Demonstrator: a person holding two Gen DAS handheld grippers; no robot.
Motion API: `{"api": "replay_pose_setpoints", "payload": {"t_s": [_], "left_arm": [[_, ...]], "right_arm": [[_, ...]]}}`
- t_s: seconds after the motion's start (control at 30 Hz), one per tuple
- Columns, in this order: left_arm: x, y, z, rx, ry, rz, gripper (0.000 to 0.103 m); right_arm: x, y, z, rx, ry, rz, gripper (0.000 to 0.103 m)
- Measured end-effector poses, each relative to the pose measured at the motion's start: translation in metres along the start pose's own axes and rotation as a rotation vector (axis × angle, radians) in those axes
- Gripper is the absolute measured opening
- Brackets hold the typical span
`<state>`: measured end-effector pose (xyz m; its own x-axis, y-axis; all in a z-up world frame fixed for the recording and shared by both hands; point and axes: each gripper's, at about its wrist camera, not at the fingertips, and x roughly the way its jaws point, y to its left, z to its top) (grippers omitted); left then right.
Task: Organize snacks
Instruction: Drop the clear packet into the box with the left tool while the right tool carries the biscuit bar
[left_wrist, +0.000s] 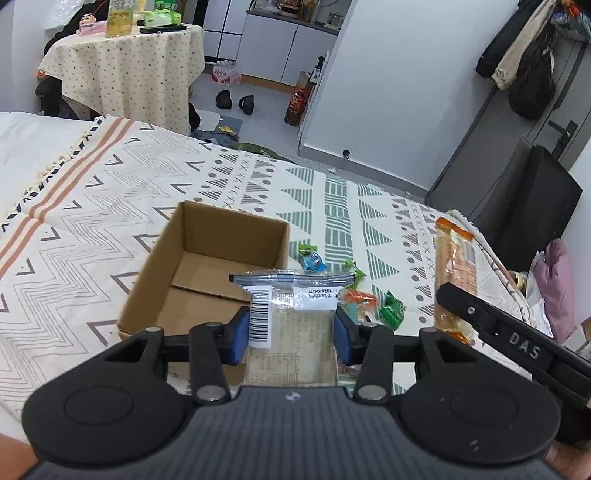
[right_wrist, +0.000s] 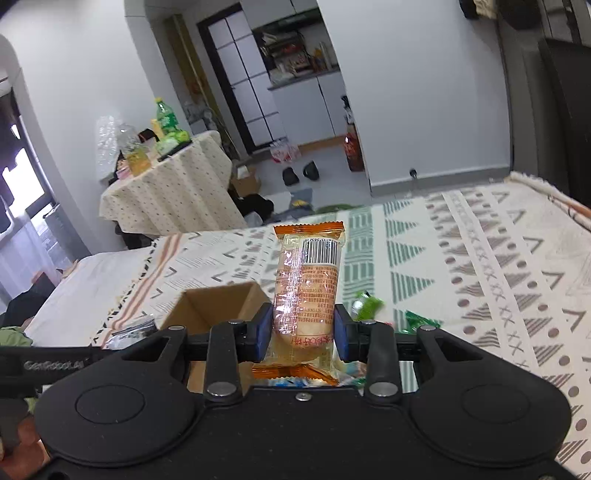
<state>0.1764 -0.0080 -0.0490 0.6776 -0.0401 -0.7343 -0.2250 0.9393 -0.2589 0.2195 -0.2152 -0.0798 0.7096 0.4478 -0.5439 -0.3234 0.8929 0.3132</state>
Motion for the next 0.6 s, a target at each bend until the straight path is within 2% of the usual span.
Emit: {"api": "replay_pose_setpoints", "payload": {"t_s": [0.3,0.6], "left_arm": [[-0.007,0.041,0.016,-0.028,-0.023,0.006,0.045],[0.003,0.085,0.039,-0.077,-0.037,-0.002,0.045]], "right_arm": [[0.005,0.037,0.006,-0.044,-0.047,0.001,0.034],[0.034,0.077,0.000,-0.096,-0.017,0.022,0.034]]}}
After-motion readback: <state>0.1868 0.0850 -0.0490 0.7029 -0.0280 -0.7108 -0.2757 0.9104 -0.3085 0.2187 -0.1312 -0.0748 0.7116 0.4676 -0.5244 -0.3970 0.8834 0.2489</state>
